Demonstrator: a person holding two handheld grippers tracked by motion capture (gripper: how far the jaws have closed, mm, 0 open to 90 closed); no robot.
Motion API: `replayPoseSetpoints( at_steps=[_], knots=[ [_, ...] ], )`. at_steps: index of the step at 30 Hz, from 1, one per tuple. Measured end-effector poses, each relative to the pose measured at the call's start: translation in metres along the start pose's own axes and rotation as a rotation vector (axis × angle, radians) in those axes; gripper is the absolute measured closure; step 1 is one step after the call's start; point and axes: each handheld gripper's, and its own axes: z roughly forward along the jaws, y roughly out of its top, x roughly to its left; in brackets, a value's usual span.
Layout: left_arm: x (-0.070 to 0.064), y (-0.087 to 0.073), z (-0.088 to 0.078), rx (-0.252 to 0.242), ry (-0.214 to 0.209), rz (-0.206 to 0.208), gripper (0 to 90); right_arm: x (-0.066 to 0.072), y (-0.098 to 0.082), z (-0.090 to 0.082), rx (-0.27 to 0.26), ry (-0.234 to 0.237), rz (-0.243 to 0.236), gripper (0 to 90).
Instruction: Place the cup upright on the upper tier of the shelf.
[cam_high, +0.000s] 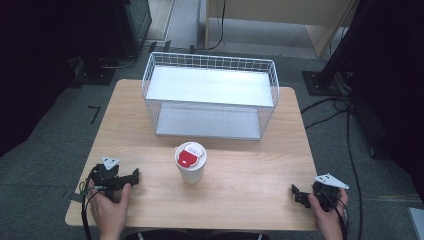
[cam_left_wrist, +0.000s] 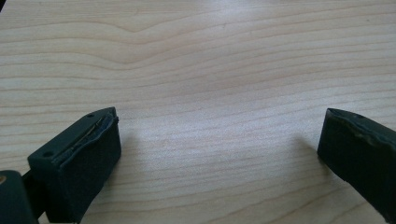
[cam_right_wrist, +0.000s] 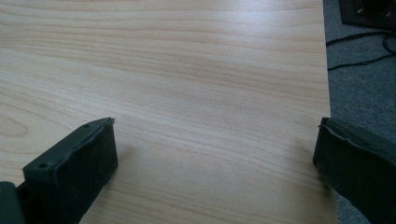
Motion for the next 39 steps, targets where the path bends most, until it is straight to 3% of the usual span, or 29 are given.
replayPoseSetpoints(
  at_steps=[7,12,23,33,39],
  knots=[
    [0.000,0.000,0.000,0.002,0.001,-0.001,0.0,0.007,-0.002,-0.002,-0.001,-0.009,0.013,0.0],
    [0.000,0.000,0.000,0.002,0.001,-0.001,0.0,0.014,0.001,-0.004,-0.005,0.020,0.012,0.0],
    [0.000,0.000,0.000,0.001,0.001,-0.001,0.0,0.060,0.032,-0.012,-0.077,0.087,-0.044,0.0],
    [0.000,0.000,0.000,0.001,0.002,-0.002,0.0,0.088,0.053,-0.007,-0.091,0.126,-0.087,0.0],
    [0.000,0.000,0.000,0.002,0.001,-0.001,0.0,0.099,0.063,-0.007,-0.102,0.137,-0.103,0.0]
  ],
)
